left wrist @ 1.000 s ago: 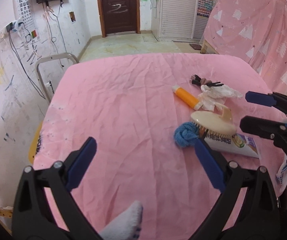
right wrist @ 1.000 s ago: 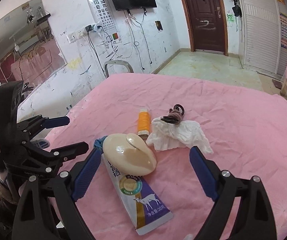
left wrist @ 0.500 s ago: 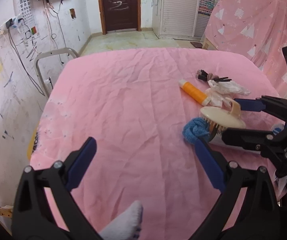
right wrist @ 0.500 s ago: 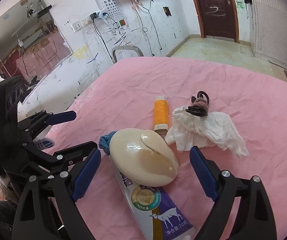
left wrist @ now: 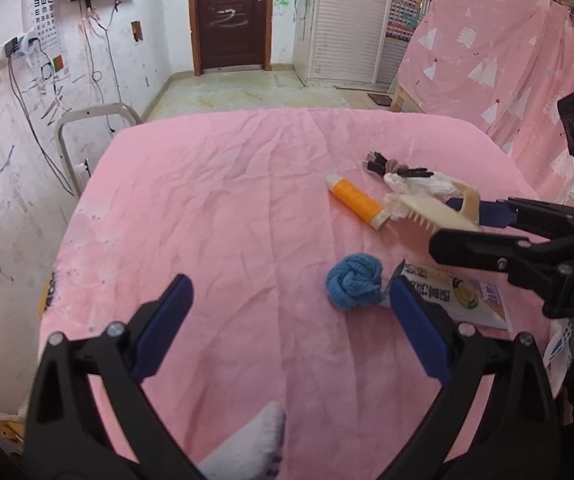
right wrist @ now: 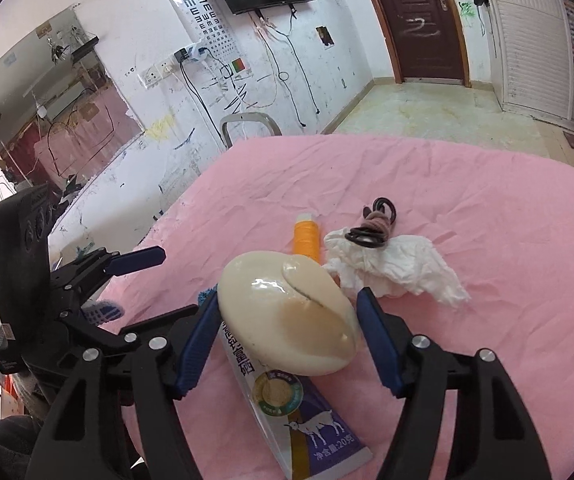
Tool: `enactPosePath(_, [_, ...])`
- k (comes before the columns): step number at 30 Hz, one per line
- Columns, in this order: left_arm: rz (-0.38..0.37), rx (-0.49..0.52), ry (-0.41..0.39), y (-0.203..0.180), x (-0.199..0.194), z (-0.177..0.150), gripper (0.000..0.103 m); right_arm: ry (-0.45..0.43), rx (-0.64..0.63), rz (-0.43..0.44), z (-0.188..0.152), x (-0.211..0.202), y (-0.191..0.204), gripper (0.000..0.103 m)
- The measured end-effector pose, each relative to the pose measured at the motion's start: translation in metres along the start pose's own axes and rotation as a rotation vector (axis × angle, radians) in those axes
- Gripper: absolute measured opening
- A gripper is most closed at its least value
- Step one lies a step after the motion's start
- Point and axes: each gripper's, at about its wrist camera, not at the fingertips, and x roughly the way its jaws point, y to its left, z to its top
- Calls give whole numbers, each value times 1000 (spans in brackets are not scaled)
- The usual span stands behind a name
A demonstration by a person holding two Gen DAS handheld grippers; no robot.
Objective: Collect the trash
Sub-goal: 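Grasp the beige oval brush with the right tool while the left tool grasps the blue yarn ball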
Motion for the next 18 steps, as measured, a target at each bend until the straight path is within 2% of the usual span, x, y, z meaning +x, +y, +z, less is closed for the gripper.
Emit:
enactPosePath(4, [0,-12,39,-9,15,9,92,-36,17,-23,-1,-19,-9,59])
enactPosePath(5, [-5,-21,50,-10,18,11,83,-41,18,-29,-1,-23,-12,59])
enactPosePath(7, [-5,-45,74,-10,25,15,72,-53,21,-38,-3,-30,-15,59])
enactPosePath(10, [-7,-63,89,-11,31,19,68,-62,20,-47,-4,-34,-18,59])
enactPosePath(13, [-7,-26,104,-20,33,15,66,-76,20,-58,-4,-39,-20,59])
enactPosePath(15, [20,10,99,-28,34,9,61,-86,20,-66,-5,-41,-19,59])
enactPosePath(16, [38,25,92,-31,33,7,54,-89,21,-68,-5,-42,-20,59])
enactPosePath(17, [30,29,88,-33,32,6,41,-94,23,-69,-6,-44,-21,59])
enactPosePath(18, [23,30,88,-34,30,5,33,-98,25,-72,-7,-46,-22,59])
